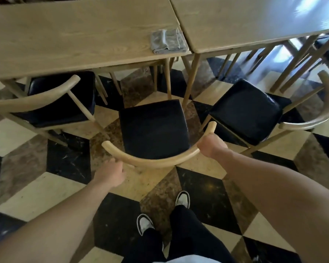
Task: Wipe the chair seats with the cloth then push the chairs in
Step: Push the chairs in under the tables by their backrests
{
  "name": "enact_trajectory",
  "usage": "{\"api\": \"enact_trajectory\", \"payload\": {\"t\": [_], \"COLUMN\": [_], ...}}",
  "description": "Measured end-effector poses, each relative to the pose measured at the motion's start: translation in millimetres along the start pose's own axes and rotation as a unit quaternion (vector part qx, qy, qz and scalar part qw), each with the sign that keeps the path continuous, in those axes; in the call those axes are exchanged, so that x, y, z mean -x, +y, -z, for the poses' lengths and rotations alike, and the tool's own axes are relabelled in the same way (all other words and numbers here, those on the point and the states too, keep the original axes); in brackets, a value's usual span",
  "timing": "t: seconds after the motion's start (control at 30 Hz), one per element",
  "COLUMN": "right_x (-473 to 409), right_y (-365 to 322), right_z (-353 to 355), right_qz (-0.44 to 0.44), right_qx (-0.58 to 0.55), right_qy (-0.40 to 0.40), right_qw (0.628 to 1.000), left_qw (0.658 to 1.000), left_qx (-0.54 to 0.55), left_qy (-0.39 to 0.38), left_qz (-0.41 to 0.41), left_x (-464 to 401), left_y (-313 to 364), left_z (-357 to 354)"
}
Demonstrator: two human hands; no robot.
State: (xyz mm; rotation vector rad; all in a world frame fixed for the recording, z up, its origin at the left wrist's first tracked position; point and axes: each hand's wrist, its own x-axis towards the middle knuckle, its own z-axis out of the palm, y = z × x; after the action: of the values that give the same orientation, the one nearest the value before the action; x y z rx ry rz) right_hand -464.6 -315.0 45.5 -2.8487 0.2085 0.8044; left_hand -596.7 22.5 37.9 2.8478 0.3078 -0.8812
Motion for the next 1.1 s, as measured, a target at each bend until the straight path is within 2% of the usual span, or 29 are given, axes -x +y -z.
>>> {"api": "enact_trajectory", "payload": {"t": [0.07,0.17,0.3,0.37,0.4,0.47,0.5,0.6,0.73,0.83,1.0,1.1], "right_x": [-17,-36,-67,-82,-88,-92,-95,-101,-108,-108,-103,-100], "right_y": [8,18,27,25,22,16,13,9,8,6,-5,-10], "right_z": [2,4,-6,-13,-18,-22,-27,-31,-37,-37,-29,-23], "right_qz": [-0.052,-0.124,-0.166,-0.202,-0.23,-0.273,-0.288,-0.321,-0.345,-0.348,-0.336,-0.336], "right_qx": [-0.062,-0.148,-0.228,-0.319,-0.381,-0.5,-0.533,-0.57,-0.579,-0.577,-0.587,-0.589], "right_qy": [0.033,-0.008,-0.067,-0.097,-0.11,-0.124,-0.129,-0.129,-0.121,-0.116,-0.103,-0.104], "right_qw": [0.996,0.981,0.957,0.921,0.889,0.812,0.785,0.746,0.729,0.729,0.73,0.728], "left_qw": [0.998,0.99,0.938,0.913,0.896,0.846,0.816,0.734,0.644,0.558,0.535,0.538], "left_qx": [0.013,0.079,0.259,0.295,0.322,0.405,0.45,0.551,0.62,0.677,0.69,0.68], "left_qy": [-0.02,-0.038,-0.028,-0.024,-0.024,-0.031,-0.042,-0.054,-0.036,-0.031,0.0,0.0], "left_qz": [0.052,0.112,0.231,0.281,0.304,0.345,0.361,0.394,0.447,0.479,0.488,0.498], "left_x": [0,-11,-47,-59,-65,-72,-77,-89,-109,-115,-121,-122], "left_y": [-2,3,15,17,17,14,12,9,8,10,8,7], "left_z": [-2,-2,0,1,-2,-6,-8,-13,-24,-28,-23,-18]}}
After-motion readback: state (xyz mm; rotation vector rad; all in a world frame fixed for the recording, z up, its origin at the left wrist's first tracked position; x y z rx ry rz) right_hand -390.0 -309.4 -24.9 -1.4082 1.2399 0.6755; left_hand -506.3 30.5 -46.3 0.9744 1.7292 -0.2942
